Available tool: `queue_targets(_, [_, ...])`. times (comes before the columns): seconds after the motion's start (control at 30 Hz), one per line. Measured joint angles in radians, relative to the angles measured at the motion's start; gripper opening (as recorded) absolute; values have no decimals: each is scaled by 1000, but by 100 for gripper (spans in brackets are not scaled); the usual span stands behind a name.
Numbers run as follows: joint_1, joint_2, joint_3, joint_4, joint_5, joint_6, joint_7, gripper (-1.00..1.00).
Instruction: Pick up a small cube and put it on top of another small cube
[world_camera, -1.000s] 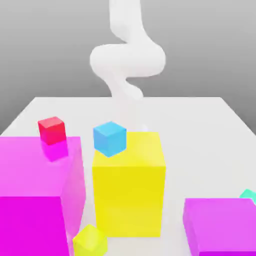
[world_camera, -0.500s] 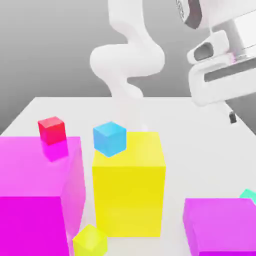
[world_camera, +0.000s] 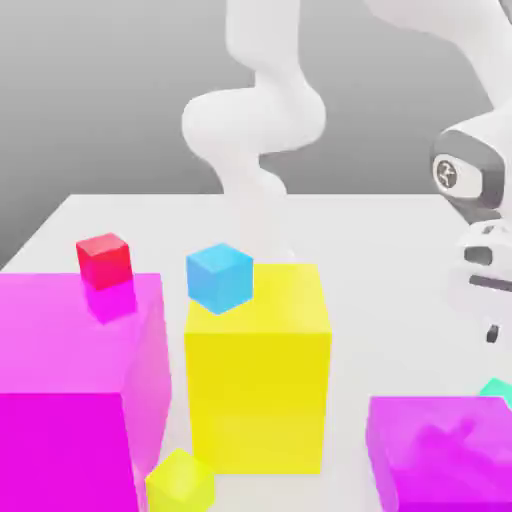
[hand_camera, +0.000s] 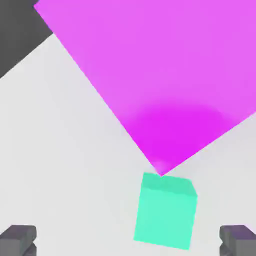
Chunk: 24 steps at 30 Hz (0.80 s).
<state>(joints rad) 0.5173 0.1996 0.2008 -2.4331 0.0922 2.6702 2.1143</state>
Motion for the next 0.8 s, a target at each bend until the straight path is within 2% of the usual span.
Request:
queue_targets(0.13, [111,71,-73,-12,-146,49,234,0])
queue_targets(0.3, [161,223,-124,15,-200,170,295,0])
queue_targets(0.33, [165,244,-129,19,-203,186,298,-100])
queue_targets(0.57, [165,243,-129,19,-203,188,298,-100])
queue_targets(0.73, [146,100,-102,-10,-170,74,273,-100])
queue_targets(0.8, [103,59,-76,-17,-116,30,171,-100])
